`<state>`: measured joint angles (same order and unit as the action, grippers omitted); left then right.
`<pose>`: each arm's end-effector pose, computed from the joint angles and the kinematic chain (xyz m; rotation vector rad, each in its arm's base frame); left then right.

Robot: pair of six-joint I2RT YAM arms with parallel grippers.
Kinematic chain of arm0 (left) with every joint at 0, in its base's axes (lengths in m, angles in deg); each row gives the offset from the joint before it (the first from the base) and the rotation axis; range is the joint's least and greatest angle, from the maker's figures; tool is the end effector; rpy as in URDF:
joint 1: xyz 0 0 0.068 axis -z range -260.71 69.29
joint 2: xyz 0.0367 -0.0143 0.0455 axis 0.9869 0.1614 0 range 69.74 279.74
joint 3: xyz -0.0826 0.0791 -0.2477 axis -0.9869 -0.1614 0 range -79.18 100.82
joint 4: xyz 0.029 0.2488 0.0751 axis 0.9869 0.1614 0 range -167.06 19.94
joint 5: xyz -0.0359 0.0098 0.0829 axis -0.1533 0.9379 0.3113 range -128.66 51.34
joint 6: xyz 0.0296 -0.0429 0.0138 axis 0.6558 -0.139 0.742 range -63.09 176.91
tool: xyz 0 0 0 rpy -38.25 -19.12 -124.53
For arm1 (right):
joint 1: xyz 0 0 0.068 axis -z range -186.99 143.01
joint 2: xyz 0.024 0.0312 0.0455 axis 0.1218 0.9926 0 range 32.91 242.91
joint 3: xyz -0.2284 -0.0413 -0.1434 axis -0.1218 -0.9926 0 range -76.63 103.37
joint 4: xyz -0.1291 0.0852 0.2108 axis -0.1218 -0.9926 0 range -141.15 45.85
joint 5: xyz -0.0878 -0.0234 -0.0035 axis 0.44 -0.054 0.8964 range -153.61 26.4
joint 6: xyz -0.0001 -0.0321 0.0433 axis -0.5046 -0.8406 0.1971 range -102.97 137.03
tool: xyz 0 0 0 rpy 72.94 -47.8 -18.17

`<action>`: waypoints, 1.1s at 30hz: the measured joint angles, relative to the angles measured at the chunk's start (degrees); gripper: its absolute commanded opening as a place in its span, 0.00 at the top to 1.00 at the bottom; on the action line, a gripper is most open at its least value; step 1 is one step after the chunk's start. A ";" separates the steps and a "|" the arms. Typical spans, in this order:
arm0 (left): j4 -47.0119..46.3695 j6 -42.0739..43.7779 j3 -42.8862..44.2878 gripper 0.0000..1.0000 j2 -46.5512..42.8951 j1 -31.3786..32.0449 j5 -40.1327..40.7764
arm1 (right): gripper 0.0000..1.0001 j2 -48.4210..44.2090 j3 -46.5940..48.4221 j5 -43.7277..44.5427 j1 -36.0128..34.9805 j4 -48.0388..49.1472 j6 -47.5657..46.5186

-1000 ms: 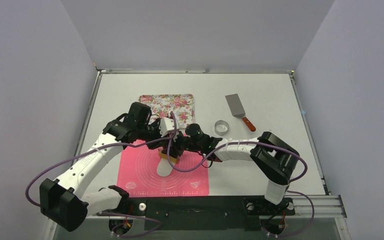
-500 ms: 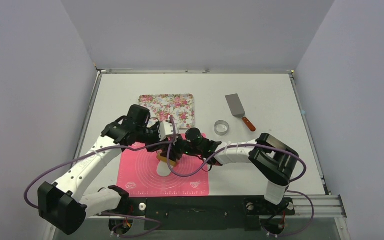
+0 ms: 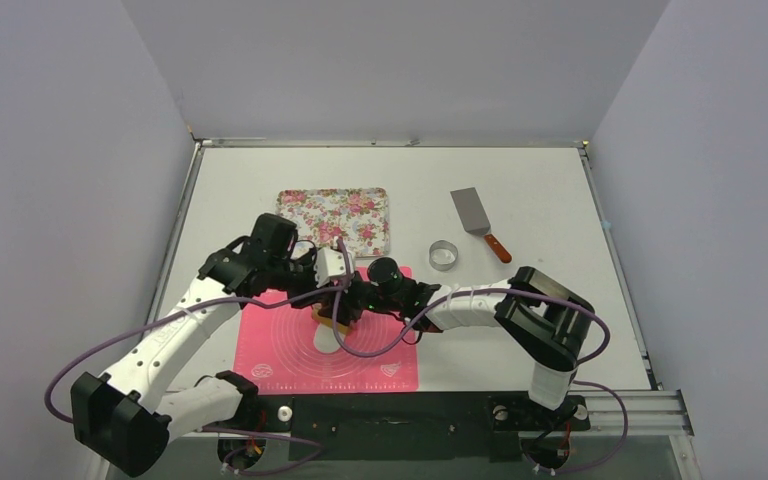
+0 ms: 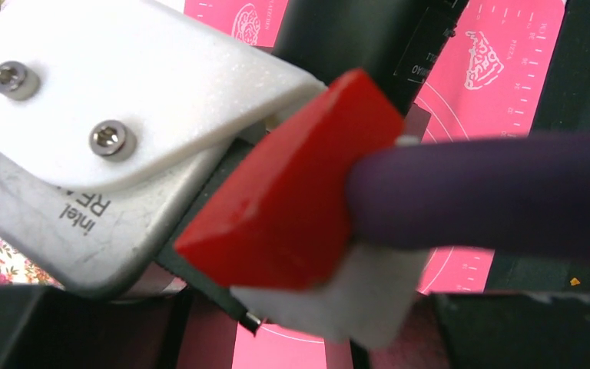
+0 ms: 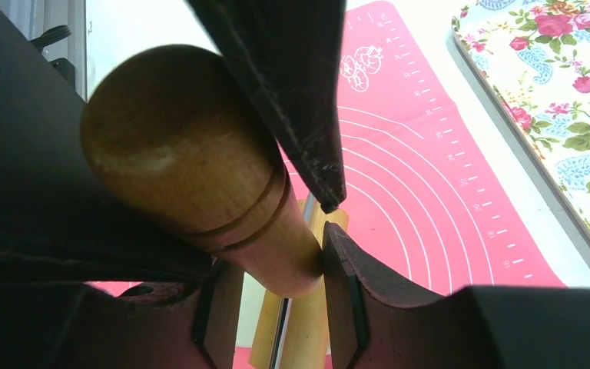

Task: Roll out the dumpling wrappers from the dough
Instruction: Flatten out the dough on the work surface.

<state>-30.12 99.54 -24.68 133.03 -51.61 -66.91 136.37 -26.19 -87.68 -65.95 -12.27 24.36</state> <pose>0.1771 -0.1177 0.2841 1.5869 1.8713 -0.5223 0.1816 0.3298 0.1722 -1.1741 1.7324 1.1457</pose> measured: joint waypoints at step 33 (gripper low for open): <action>3.45 -1.95 -0.96 1.00 -4.44 0.07 -0.35 | 1.00 -2.99 2.25 3.04 -2.56 -9.68 1.07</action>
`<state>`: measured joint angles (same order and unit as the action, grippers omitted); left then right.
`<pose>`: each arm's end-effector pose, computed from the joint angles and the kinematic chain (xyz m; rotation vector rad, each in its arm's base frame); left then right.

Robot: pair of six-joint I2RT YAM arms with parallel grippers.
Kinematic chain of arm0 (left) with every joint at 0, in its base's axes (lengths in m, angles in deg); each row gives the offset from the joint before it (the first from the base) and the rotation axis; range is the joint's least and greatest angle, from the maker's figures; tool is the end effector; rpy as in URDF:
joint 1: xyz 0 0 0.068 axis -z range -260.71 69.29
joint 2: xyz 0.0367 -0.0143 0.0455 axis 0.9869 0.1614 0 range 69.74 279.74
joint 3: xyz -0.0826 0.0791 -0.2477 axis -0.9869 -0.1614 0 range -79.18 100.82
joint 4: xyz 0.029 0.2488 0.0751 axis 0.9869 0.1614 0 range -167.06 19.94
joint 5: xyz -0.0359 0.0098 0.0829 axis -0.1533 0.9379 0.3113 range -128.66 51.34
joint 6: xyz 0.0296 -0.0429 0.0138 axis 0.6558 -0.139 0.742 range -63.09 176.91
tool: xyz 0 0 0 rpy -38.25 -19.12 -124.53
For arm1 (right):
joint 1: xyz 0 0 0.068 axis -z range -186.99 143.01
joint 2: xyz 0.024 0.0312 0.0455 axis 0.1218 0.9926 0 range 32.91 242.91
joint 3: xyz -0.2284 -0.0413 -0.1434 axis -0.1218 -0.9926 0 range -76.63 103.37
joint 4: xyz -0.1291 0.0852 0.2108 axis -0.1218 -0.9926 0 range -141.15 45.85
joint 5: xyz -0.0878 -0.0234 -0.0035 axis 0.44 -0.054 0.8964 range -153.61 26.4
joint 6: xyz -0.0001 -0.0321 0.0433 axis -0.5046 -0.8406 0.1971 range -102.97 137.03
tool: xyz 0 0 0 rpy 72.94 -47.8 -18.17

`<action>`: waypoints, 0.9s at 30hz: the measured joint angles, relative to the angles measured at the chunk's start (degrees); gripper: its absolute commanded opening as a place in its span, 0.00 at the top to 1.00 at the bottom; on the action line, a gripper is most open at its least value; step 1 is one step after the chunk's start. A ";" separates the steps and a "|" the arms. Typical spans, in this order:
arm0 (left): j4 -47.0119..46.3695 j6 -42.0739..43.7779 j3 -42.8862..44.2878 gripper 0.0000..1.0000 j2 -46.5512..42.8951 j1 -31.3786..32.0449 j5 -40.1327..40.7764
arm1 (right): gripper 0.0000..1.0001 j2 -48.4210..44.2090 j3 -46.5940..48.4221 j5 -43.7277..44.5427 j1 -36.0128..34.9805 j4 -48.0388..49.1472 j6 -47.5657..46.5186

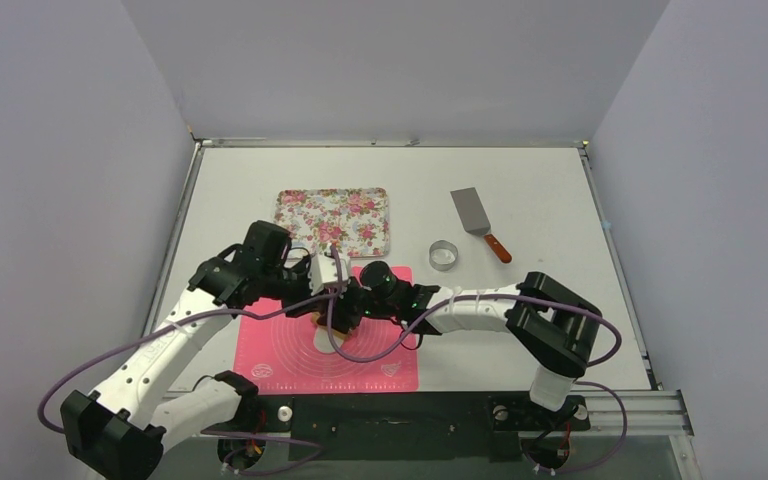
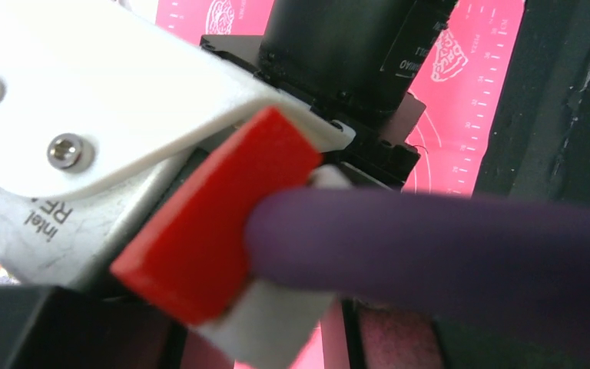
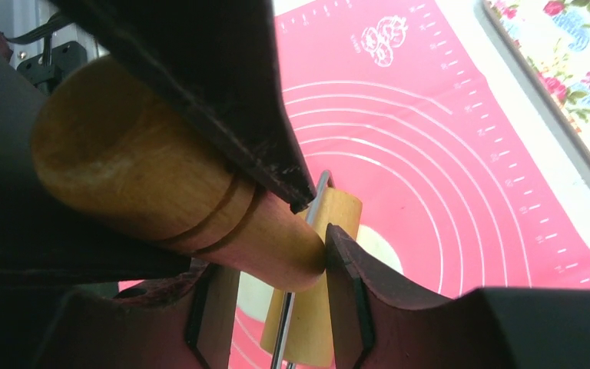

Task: Roll out the dumpling wrappers from the dough
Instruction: Flatten out the dough on the work surface.

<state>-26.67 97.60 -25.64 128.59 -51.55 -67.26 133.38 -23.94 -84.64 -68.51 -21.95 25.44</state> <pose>0.1597 -0.1085 0.2896 1.5593 1.8969 -0.5448 0.1671 0.3347 0.1857 -1.1938 1.8229 1.1105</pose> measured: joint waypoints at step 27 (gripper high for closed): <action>4.17 -1.99 0.09 1.00 -1.86 0.44 -0.98 | 1.00 -1.38 1.03 0.85 -2.60 -4.94 4.28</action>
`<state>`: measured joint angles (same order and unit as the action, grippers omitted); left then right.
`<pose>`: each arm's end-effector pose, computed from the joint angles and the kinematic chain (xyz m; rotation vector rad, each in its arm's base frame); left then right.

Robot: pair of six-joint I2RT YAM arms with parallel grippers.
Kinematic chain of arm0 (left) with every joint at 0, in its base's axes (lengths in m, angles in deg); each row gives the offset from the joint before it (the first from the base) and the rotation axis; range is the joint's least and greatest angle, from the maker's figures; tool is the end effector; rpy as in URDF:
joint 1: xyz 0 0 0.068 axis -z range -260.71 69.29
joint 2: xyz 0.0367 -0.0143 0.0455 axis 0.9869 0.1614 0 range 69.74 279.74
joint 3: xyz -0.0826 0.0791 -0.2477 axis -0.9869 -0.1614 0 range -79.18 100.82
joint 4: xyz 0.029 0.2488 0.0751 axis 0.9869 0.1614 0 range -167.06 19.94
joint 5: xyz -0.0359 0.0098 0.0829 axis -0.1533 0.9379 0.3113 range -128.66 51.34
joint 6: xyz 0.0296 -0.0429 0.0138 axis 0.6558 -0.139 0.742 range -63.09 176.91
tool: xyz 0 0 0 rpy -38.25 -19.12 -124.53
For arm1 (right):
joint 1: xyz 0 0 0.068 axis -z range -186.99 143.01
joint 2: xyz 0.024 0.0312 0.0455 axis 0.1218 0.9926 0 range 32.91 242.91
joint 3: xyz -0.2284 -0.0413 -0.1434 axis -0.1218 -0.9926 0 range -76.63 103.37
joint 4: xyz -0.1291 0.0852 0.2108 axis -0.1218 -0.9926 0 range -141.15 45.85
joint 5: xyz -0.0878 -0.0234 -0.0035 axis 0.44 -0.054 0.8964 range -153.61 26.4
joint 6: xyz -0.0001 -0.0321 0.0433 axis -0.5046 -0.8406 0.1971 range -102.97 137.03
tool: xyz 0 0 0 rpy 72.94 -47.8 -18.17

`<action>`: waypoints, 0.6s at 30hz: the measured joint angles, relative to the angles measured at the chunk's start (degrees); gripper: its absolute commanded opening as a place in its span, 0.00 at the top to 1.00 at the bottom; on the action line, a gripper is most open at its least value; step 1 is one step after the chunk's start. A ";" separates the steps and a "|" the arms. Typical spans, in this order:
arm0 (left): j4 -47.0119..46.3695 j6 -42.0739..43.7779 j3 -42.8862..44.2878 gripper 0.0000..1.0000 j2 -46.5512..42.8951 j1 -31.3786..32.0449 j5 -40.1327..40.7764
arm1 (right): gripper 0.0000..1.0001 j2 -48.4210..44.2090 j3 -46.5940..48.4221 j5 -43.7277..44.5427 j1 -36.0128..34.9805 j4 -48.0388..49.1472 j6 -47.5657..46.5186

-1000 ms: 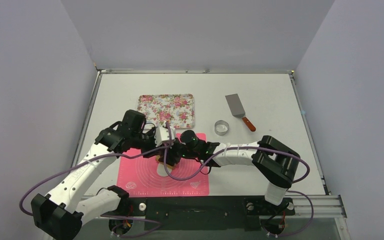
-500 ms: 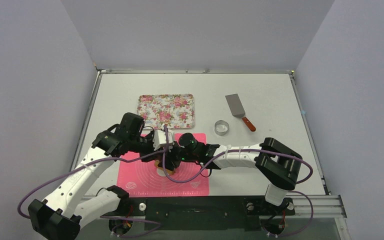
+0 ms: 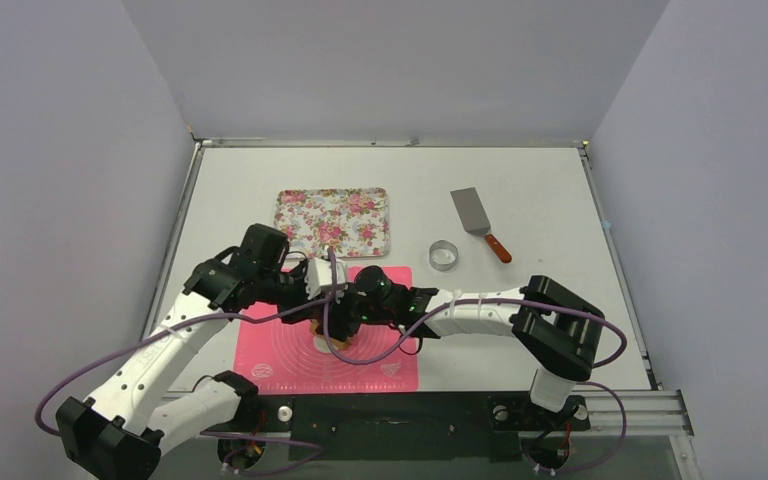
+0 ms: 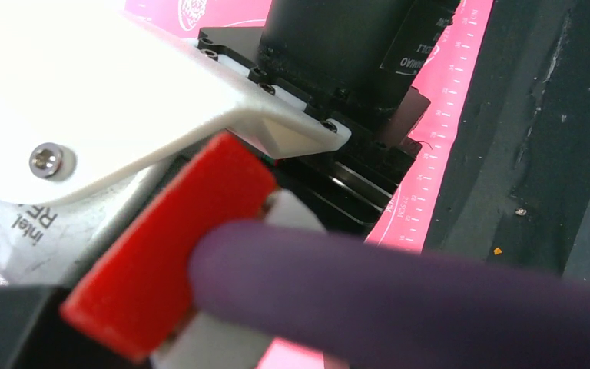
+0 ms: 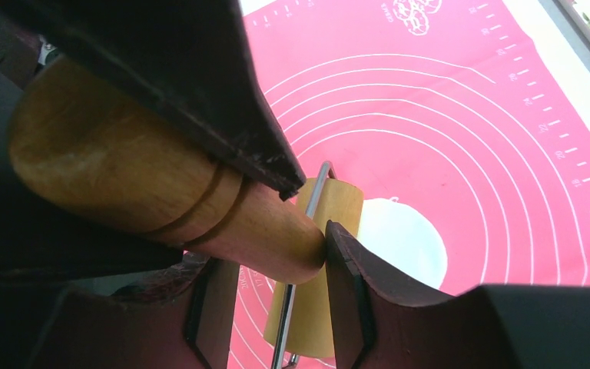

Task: Roll out the dumpling wrappers from the dough
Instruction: Flatten out the dough on the work surface.

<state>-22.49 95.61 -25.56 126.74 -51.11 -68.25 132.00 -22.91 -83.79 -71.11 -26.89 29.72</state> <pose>0.1480 -0.1041 0.2914 1.5506 1.9504 -0.5974 0.1511 0.3394 0.1914 -1.1859 1.9126 1.1454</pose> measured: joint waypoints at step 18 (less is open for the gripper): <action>-11.28 -4.31 1.66 1.00 6.27 -0.24 3.96 | 1.00 -0.20 4.31 0.83 7.52 -8.35 -7.48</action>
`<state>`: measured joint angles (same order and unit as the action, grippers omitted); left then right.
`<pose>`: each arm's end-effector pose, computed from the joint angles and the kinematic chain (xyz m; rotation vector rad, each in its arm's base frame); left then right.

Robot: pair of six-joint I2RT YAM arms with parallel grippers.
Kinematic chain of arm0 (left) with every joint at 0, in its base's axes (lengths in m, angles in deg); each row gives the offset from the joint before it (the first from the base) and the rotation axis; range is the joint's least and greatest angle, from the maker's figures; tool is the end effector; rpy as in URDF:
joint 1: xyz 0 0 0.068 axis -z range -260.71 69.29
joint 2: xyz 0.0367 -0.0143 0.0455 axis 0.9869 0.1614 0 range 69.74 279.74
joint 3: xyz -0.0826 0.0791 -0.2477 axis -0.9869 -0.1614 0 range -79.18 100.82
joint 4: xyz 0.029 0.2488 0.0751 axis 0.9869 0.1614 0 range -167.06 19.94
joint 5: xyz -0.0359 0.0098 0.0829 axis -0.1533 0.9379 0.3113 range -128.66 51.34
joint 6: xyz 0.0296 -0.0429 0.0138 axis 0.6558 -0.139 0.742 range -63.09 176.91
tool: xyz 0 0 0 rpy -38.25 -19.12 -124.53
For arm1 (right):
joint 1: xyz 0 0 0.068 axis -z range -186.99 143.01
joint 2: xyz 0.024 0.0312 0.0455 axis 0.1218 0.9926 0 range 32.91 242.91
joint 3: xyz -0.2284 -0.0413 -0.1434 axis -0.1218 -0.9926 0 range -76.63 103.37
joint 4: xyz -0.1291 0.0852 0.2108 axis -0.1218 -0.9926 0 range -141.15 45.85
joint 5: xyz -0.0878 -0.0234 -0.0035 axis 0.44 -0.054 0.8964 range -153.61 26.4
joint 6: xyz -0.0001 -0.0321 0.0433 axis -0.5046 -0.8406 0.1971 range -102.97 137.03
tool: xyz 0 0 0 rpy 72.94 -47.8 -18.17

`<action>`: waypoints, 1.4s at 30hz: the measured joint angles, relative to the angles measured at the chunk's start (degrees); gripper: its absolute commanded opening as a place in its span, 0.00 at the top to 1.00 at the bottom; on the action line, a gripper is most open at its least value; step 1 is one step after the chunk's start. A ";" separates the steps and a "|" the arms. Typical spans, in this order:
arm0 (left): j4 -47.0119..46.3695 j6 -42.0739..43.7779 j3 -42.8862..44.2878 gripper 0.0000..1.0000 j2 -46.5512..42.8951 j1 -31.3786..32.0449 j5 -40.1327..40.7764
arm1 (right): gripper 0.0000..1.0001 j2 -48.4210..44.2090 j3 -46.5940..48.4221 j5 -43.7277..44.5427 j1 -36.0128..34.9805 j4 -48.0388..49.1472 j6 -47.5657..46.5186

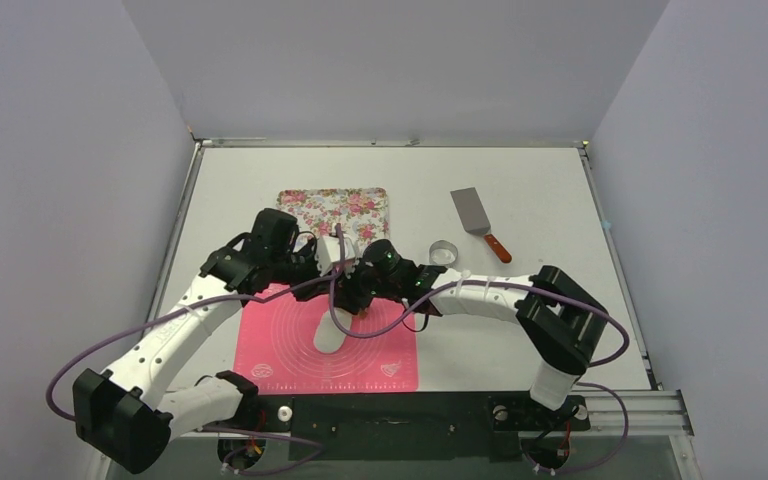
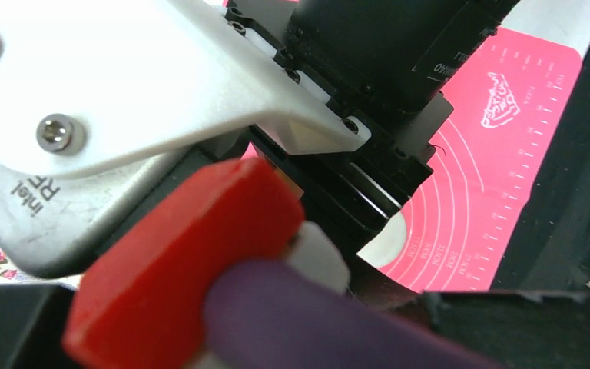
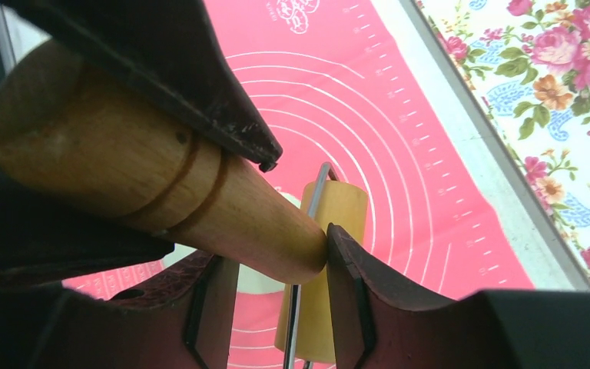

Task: Roll out the dumpling wrappers from the dough
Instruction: Flatten out the dough on the work surface.

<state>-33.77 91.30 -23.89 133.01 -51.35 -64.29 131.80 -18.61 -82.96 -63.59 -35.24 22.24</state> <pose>0.1831 -0.1205 0.2920 1.4322 1.9395 -0.5090 0.1976 0.3209 0.2025 -1.1669 1.9348 0.9699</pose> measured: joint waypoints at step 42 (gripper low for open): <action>5.51 -0.26 -1.46 1.00 -2.95 -2.80 1.36 | 1.00 7.15 4.22 -8.79 -1.33 3.82 1.20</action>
<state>-28.26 91.04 -25.36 130.06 -54.15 -62.94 138.95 -14.39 -91.75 -64.93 -31.42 23.45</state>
